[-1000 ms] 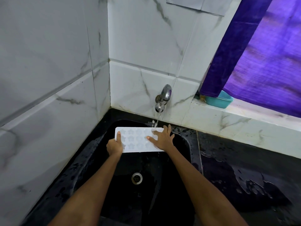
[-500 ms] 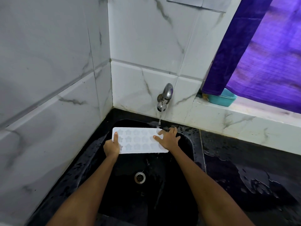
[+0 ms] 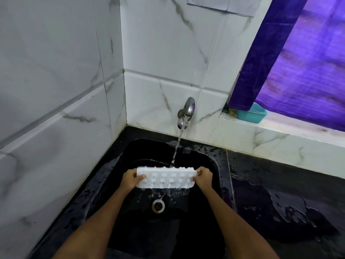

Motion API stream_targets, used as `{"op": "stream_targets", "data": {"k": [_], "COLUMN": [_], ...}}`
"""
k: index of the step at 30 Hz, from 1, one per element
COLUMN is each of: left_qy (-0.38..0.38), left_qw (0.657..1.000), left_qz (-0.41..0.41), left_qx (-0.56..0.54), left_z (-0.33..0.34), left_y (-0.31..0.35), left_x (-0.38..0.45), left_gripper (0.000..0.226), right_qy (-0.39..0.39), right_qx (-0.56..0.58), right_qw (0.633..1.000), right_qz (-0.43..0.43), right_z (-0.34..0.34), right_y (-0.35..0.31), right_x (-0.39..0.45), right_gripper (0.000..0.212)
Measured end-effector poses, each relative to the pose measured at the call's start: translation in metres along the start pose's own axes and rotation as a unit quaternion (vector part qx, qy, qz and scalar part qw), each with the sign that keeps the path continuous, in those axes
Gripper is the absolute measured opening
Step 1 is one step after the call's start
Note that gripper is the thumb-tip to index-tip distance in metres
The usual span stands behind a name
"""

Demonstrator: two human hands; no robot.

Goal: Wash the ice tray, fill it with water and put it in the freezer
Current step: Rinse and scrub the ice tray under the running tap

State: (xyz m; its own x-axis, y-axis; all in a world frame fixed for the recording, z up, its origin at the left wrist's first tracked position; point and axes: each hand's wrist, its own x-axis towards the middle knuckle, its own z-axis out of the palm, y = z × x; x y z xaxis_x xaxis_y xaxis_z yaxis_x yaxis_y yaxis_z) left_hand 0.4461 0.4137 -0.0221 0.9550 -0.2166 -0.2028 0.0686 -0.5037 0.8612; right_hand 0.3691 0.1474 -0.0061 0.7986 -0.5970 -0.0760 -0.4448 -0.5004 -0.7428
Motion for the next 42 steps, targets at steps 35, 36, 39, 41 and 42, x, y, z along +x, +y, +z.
{"op": "stream_targets", "data": {"k": [35,36,39,41,42], "left_qy": [-0.065,-0.048,0.004,0.029,0.041], "left_qw": [0.965,0.971,0.989,0.996,0.996], "left_qz": [-0.093,-0.099,-0.084,-0.057,-0.051], "left_qx": [-0.234,-0.214,-0.123,-0.069,-0.062], "left_z": [0.079,0.084,0.086,0.088,0.089], "left_y": [0.050,0.051,0.058,0.060,0.060], "left_x": [-0.004,-0.002,-0.007,-0.009,-0.009], "left_gripper": [0.044,0.053,0.049,0.048,0.049], "right_qy": [-0.185,-0.196,-0.196,-0.180,-0.170], "right_qx": [-0.176,-0.211,-0.245,-0.289,-0.309], "right_qw": [0.961,0.950,0.938,0.928,0.922], "right_qz": [-0.104,-0.117,-0.148,-0.150,-0.158], "right_z": [0.025,0.023,0.019,0.014,0.013], "right_y": [-0.098,-0.092,-0.077,-0.074,-0.075], "right_x": [0.026,0.023,0.025,0.028,0.027], "right_gripper": [0.042,0.046,0.045,0.047,0.051]}}
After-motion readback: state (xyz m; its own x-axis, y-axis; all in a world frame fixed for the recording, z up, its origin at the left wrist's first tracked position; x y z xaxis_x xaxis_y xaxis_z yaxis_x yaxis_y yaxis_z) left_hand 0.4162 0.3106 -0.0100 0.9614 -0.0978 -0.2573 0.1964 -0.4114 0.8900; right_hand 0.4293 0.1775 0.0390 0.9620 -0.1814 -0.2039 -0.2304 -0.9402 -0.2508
